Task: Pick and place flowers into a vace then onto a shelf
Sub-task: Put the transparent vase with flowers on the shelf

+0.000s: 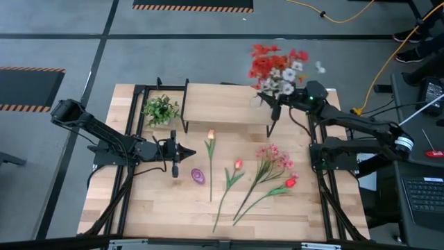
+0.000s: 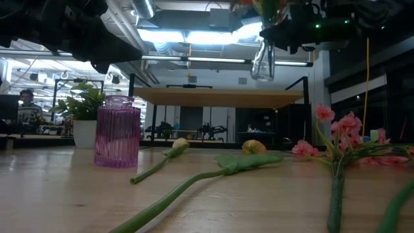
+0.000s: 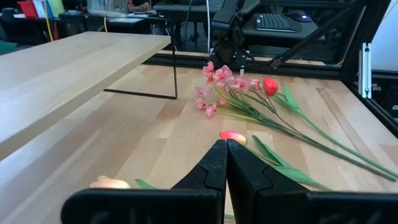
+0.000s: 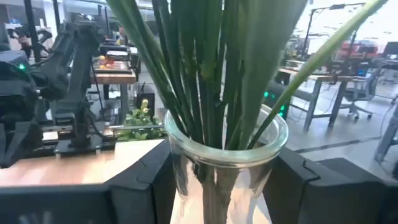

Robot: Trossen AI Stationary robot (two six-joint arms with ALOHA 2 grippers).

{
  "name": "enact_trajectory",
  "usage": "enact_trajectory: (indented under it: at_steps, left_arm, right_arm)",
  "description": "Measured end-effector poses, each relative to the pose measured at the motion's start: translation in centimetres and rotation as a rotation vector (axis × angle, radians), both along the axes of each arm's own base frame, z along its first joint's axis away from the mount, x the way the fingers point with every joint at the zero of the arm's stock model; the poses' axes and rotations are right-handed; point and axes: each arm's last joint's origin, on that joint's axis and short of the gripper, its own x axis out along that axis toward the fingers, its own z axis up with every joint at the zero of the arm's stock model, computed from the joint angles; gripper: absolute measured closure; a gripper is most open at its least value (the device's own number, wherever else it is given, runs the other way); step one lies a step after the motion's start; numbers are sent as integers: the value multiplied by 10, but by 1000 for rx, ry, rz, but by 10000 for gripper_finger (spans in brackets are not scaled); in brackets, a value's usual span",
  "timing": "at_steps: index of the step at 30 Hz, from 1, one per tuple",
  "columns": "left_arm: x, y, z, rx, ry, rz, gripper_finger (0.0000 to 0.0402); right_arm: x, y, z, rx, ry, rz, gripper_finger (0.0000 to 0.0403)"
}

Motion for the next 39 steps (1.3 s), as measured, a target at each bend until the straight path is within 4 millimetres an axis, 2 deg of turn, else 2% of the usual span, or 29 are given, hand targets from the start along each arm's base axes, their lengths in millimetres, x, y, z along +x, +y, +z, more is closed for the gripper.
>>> enact_trajectory:
  at_steps: [5, 14, 26, 39]
  left_arm:
    - [0, 0, 0, 0, 0, 0, 398]
    - [0, 0, 0, 3, -1, 15, 398]
    - [0, 0, 0, 2, -2, 14, 398]
    - [0, 0, 0, 2, -2, 13, 398]
  right_arm:
    - [-2, 2, -6, 50, 58, 1, 225]
    - [6, -4, -15, 80, 81, 1, 225]
    - [6, -5, -19, 93, 113, -20, 225]
    - [5, -5, -21, 122, 143, -22, 208]
